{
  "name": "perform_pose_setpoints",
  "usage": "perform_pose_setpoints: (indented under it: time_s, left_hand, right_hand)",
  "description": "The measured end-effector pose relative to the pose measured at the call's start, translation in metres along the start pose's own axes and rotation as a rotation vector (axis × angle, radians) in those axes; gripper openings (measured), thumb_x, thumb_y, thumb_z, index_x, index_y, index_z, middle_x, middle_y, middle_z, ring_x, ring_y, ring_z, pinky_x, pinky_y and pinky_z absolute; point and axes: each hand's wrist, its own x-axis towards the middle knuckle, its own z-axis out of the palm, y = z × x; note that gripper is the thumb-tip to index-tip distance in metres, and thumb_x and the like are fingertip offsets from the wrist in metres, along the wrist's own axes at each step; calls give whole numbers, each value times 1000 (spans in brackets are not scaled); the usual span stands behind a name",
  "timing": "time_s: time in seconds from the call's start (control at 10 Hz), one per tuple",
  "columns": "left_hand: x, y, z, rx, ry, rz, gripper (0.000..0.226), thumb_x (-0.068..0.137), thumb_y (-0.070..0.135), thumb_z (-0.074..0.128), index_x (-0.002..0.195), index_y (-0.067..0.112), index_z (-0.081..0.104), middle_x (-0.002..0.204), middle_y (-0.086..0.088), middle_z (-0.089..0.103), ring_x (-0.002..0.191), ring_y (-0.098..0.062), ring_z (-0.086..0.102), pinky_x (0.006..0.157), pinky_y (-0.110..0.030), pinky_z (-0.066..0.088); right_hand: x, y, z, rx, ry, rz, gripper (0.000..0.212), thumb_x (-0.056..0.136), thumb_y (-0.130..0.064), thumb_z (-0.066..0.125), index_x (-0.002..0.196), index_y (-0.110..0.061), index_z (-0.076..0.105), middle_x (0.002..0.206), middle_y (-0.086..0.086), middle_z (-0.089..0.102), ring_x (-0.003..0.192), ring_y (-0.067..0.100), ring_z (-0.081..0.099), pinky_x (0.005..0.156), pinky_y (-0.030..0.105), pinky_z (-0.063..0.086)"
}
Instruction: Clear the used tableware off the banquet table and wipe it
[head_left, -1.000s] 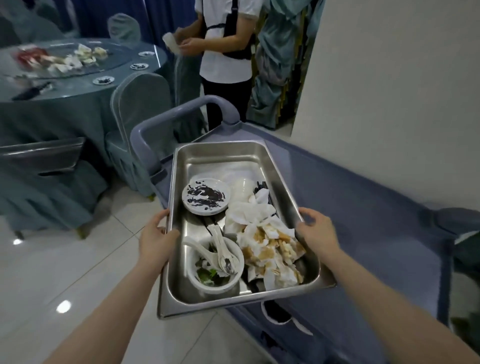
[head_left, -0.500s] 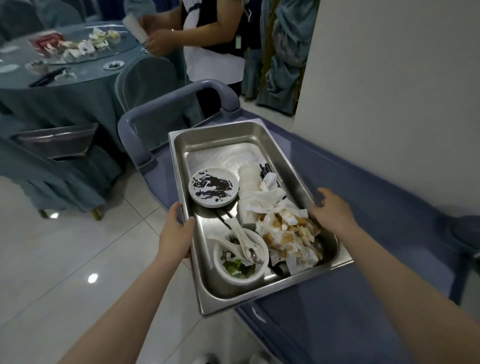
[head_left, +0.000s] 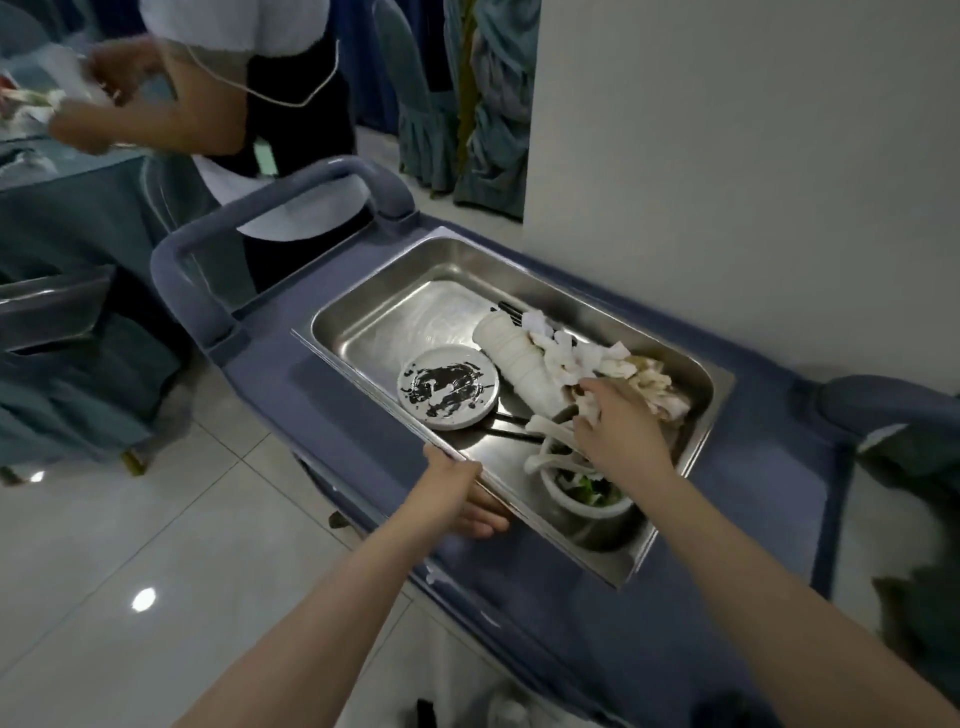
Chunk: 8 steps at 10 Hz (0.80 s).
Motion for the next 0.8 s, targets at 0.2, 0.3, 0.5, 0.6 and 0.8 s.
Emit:
perform_pose_setpoints:
  time_s: [0.2, 0.3, 0.5, 0.6, 0.8]
  left_hand:
    - [-5, 10, 10, -136, -232, -61, 23, 99, 14, 37, 117, 1, 41, 96, -25, 67, 70, -31, 72, 54, -30, 58]
    - [-7, 10, 5, -181, -282, -87, 31, 98, 15, 36, 122, -2, 45, 104, -26, 67, 80, -32, 71, 62, -31, 59]
    - [-13, 14, -18, -176, -305, -124, 31, 100, 19, 33, 121, -1, 46, 113, -27, 63, 93, -35, 67, 68, -32, 57]
    - [-18, 17, -39, -87, -301, -79, 25, 102, 19, 34, 123, 9, 40, 109, -24, 65, 93, -35, 66, 67, -32, 57]
    - [-29, 21, -88, 34, -339, 67, 26, 100, 16, 38, 126, 17, 45, 105, -14, 71, 92, -27, 70, 79, -34, 55]
  right_hand:
    - [-19, 11, -5, -107, -117, -23, 71, 84, -55, 58, 145, -33, 31, 159, 0, 16, 147, 24, 5, 117, 44, 10]
    - [-35, 5, 3, -148, -375, -120, 102, 59, -83, 51, 146, -50, 9, 156, -12, -22, 138, 18, -33, 112, 52, -13]
    - [-54, 5, 16, -298, -390, -59, 115, 67, -56, 72, 141, -54, -15, 151, -8, -34, 133, 20, -40, 111, 57, -14]
    - [-61, 1, 13, -352, -288, -29, 115, 70, -49, 72, 138, -56, -20, 154, -10, -29, 134, 16, -38, 111, 53, -15]
    - [-79, -27, 3, -323, -208, 94, 94, 82, -42, 65, 148, -45, -1, 160, -8, -12, 144, 19, -21, 113, 52, -8]
